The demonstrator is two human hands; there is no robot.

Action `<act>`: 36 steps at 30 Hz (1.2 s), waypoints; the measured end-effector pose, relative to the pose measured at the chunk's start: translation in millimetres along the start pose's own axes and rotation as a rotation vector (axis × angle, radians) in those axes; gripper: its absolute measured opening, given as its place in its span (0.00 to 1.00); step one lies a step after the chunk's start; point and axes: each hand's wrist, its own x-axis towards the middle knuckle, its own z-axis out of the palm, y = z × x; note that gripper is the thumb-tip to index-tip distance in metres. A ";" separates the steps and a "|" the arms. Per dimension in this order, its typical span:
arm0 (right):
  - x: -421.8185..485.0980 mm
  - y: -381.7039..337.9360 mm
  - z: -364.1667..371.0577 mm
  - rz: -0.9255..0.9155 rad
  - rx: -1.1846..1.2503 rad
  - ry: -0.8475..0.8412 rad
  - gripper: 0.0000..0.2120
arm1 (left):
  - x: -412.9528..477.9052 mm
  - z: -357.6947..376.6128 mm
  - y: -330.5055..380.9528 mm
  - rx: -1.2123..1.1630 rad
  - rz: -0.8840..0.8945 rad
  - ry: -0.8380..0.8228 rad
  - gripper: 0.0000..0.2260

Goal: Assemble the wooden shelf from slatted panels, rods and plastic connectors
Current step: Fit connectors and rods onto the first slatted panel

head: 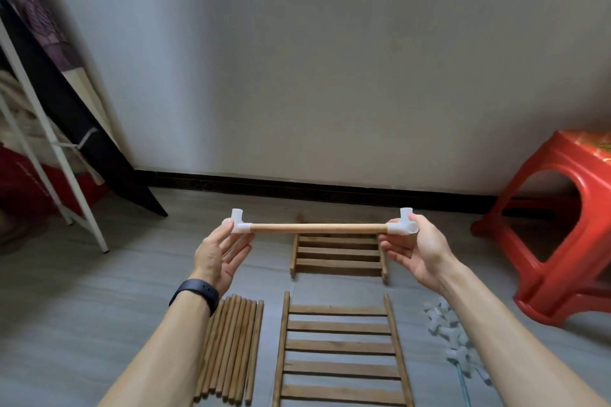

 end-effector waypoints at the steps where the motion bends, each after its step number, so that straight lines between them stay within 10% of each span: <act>1: 0.5 0.8 -1.1 0.010 -0.012 0.011 0.21 | -0.2 -0.9 -0.2 -0.003 -0.003 -0.010 0.16; 17: 3.6 2.8 -17.0 -0.050 0.024 0.044 0.20 | -5.0 0.2 3.5 0.036 -0.019 -0.032 0.12; 24: 7.5 4.7 -47.4 -0.007 -0.094 0.055 0.14 | -9.7 -12.9 9.0 0.531 -0.046 -0.105 0.12; 36: 16.9 256.6 -155.2 0.454 -0.326 0.290 0.08 | -1.6 -140.0 -192.5 0.744 -0.527 0.030 0.13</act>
